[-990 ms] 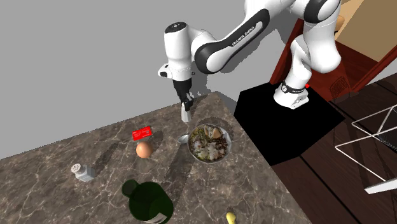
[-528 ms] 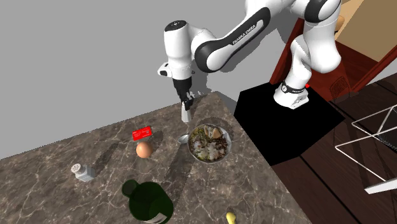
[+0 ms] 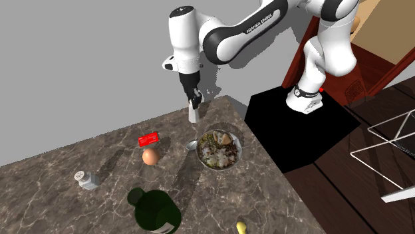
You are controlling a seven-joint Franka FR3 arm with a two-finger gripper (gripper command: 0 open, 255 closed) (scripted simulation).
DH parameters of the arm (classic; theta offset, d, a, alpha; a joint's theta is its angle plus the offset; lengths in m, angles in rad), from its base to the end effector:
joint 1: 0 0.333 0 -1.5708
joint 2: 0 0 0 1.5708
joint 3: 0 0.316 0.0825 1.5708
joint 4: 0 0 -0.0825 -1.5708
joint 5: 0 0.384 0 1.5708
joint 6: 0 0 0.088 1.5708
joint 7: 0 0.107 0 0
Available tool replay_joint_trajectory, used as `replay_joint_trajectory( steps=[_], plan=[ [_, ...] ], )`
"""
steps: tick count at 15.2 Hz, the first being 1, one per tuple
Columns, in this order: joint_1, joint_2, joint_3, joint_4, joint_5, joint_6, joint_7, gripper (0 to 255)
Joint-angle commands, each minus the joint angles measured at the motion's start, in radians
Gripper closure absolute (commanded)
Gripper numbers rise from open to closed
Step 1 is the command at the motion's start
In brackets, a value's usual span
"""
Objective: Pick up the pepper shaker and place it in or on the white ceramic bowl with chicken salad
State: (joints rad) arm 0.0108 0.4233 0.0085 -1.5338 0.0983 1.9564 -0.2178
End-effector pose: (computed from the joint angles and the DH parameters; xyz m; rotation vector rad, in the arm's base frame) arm 0.6796 0.0188 0.4122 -3.0323 -0.3032 -0.0132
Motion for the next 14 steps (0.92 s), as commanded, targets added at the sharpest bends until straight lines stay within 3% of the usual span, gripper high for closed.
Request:
replay_joint_trajectory(
  steps=[1,14],
  plan=[
    [0.000,-0.007,0.000,0.016,-0.001,-0.024,0.003,255],
    [-0.001,-0.025,-0.001,0.165,-0.005,-0.190,0.017,255]
  ],
)
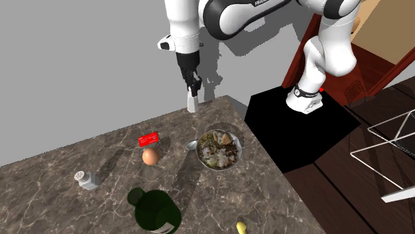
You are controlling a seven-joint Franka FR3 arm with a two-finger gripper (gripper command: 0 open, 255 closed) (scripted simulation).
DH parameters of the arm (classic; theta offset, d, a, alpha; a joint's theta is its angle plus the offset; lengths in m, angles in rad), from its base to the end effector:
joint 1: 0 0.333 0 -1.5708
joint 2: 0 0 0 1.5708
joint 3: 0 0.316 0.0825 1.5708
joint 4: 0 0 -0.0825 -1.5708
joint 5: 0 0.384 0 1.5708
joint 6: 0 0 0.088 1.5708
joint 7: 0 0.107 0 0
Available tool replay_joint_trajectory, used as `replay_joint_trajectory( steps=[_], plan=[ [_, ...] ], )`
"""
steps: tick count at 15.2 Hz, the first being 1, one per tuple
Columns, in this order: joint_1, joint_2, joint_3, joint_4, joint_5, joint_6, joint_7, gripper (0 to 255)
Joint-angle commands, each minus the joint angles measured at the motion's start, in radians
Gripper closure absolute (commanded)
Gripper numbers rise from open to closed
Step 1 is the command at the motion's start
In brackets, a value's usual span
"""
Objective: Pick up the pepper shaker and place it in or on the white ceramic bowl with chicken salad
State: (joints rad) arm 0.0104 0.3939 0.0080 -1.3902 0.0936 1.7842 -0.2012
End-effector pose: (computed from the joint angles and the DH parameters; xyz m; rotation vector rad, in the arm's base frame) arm 0.6781 0.0196 0.4859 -3.0323 -0.3029 -0.0133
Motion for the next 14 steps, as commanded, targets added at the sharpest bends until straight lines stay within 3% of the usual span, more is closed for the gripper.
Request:
replay_joint_trajectory(
  steps=[1,5,14],
  plan=[
    [-0.001,0.005,0.000,0.036,-0.001,-0.031,0.002,255],
    [-0.001,0.009,0.000,0.091,-0.001,-0.082,0.006,255],
    [0.126,-0.058,0.055,0.047,-0.021,-0.089,0.190,255]
  ],
)
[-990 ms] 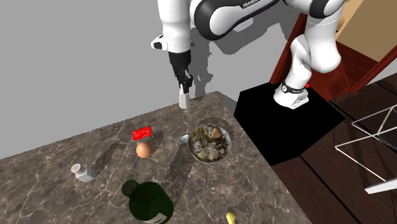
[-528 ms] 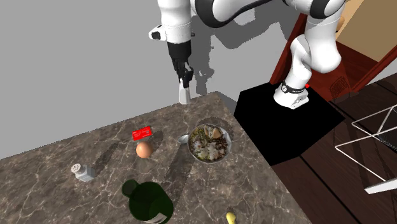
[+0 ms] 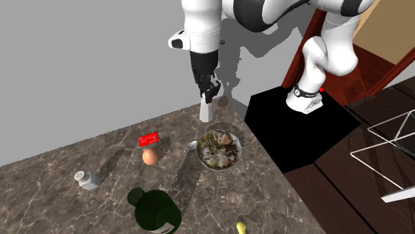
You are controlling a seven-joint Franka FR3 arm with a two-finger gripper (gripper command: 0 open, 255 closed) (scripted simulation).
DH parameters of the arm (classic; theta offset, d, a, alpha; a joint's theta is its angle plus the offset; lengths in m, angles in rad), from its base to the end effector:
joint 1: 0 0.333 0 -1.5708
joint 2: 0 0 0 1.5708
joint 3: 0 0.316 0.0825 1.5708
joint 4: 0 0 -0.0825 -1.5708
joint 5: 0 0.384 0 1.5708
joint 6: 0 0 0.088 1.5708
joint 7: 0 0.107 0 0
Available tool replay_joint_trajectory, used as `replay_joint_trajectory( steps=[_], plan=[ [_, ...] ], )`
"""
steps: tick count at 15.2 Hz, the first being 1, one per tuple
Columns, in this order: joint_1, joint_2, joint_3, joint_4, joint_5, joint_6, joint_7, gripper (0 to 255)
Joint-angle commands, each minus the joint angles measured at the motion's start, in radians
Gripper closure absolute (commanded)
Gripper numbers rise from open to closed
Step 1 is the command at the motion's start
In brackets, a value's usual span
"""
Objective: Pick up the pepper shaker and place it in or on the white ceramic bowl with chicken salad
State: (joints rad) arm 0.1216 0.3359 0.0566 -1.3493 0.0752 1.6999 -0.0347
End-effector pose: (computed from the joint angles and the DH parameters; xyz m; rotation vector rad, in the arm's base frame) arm 0.6517 0.1186 0.5373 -3.0321 -0.3050 -0.0130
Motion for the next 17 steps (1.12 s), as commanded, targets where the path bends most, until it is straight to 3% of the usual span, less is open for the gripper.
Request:
replay_joint_trajectory(
  steps=[1,6,17],
  plan=[
    [0.029,-0.002,0.013,0.009,-0.005,-0.008,0.044,255],
    [0.107,0.005,0.049,0.052,-0.020,-0.034,0.159,255],
    [0.105,-0.011,0.048,-0.119,-0.017,0.120,0.147,255]
  ],
)
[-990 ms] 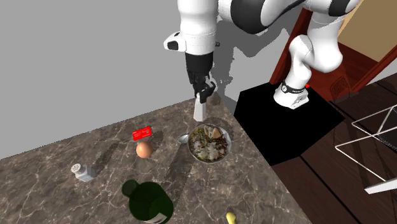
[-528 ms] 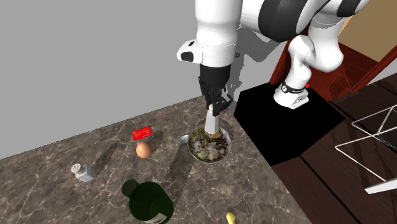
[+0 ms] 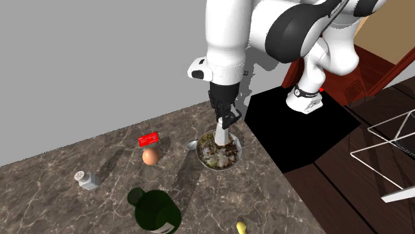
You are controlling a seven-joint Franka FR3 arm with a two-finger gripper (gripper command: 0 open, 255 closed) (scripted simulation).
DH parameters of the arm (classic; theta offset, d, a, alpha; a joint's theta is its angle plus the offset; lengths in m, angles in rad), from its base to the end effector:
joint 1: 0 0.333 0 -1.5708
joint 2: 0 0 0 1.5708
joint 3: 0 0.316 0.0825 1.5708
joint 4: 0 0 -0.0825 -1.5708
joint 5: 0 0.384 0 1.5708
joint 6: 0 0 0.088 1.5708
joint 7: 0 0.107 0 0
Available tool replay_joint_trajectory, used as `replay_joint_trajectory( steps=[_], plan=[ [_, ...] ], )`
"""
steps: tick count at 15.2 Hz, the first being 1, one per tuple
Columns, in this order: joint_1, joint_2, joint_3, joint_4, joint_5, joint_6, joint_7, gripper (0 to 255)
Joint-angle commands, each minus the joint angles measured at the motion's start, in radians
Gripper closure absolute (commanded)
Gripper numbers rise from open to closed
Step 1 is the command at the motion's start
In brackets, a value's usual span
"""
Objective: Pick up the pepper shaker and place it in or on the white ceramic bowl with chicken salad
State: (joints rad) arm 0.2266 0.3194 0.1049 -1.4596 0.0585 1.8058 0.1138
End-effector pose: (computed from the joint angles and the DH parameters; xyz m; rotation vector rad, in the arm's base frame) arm 0.6263 0.2111 0.5051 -3.0325 -0.3029 -0.0121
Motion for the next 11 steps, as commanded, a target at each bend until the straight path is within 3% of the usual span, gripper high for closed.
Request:
replay_joint_trajectory(
  steps=[1,11],
  plan=[
    [0.000,0.006,0.000,-0.021,0.000,0.028,-0.003,255],
    [0.000,0.019,-0.001,-0.123,0.001,0.142,-0.010,255]
  ],
)
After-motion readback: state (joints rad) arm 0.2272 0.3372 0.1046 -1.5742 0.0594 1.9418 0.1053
